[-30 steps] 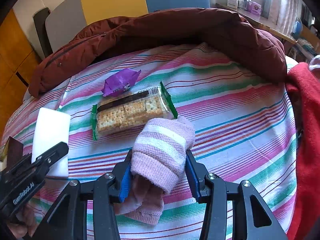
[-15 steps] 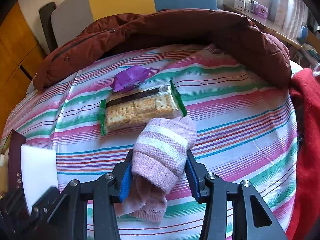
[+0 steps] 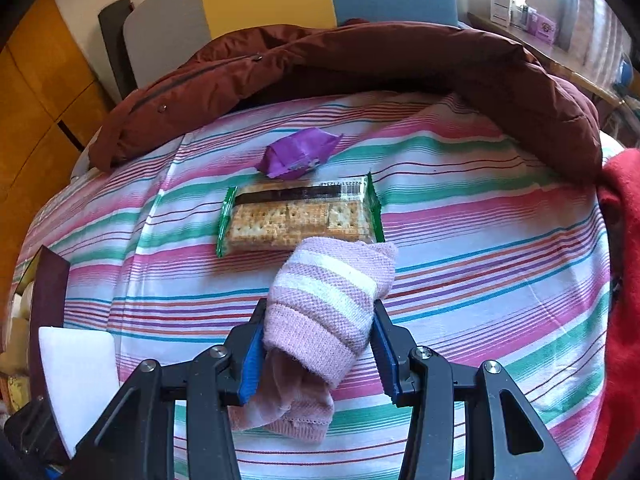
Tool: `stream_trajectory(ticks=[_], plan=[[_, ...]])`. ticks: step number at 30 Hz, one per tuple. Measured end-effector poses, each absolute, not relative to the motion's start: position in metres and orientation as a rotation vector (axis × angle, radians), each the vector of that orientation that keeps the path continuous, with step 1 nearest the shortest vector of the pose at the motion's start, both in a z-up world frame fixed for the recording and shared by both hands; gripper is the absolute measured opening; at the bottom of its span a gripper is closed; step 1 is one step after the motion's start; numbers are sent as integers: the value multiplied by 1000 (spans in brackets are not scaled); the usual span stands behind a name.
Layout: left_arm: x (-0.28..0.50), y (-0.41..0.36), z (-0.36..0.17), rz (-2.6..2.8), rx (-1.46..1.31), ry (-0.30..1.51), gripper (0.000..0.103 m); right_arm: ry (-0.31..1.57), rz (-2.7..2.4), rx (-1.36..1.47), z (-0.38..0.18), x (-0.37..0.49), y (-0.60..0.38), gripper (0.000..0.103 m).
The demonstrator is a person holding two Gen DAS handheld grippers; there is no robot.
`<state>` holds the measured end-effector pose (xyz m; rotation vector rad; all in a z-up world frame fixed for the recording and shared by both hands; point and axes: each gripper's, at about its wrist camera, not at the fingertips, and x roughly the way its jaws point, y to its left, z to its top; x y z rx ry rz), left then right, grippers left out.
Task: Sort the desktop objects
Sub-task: 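Carry the white sponge and pink sock over the tin tray with both grippers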
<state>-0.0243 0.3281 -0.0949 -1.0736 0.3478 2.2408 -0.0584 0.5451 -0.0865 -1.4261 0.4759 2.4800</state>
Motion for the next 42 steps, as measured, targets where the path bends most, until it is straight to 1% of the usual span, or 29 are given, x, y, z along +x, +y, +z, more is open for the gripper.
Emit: stream_trajectory(ticks=[15,20,33,42], plan=[[-15,308,-64,2296,-1005,341,22,432,2537,-1495,-84,-55,526,47],[-12,299,-51,2321,-968,334,22,379,2597,-1554,-85,-56,508,47],[-11,255,-24,2394,-933,279,22,340,2755,-1607,-79,-51,461,47],[-15,219,-15,2436,-954,209,22,361,2861,-1582,-71,-55,440,47]])
